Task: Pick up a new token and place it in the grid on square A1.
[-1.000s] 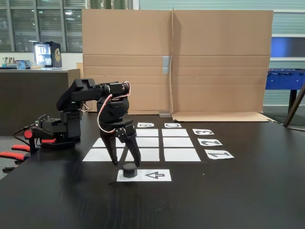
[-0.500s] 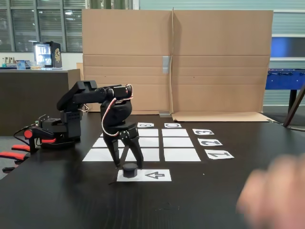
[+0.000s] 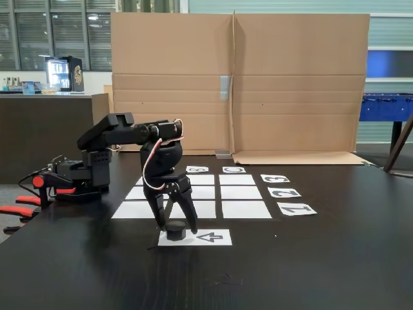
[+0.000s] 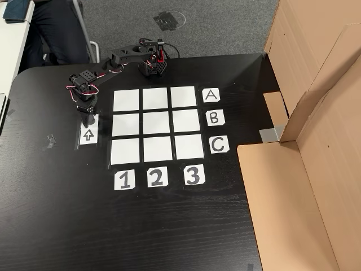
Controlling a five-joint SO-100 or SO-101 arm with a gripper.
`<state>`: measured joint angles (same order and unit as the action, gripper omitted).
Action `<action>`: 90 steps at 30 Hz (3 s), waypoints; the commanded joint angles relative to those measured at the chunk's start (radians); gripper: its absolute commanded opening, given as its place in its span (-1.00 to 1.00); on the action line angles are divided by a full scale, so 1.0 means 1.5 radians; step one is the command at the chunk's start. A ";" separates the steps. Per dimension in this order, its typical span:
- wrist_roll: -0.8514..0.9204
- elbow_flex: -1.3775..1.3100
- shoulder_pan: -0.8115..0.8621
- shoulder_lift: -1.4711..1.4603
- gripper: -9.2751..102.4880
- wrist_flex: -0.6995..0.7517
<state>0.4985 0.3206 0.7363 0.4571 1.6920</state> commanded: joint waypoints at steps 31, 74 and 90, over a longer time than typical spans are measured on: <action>0.002 -0.047 0.004 -0.004 -0.49 0.008; -0.013 0.107 -0.050 0.224 -0.68 0.031; -0.009 0.409 -0.192 0.468 -0.68 0.029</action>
<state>0.4847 0.8636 0.4847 1.0370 1.7334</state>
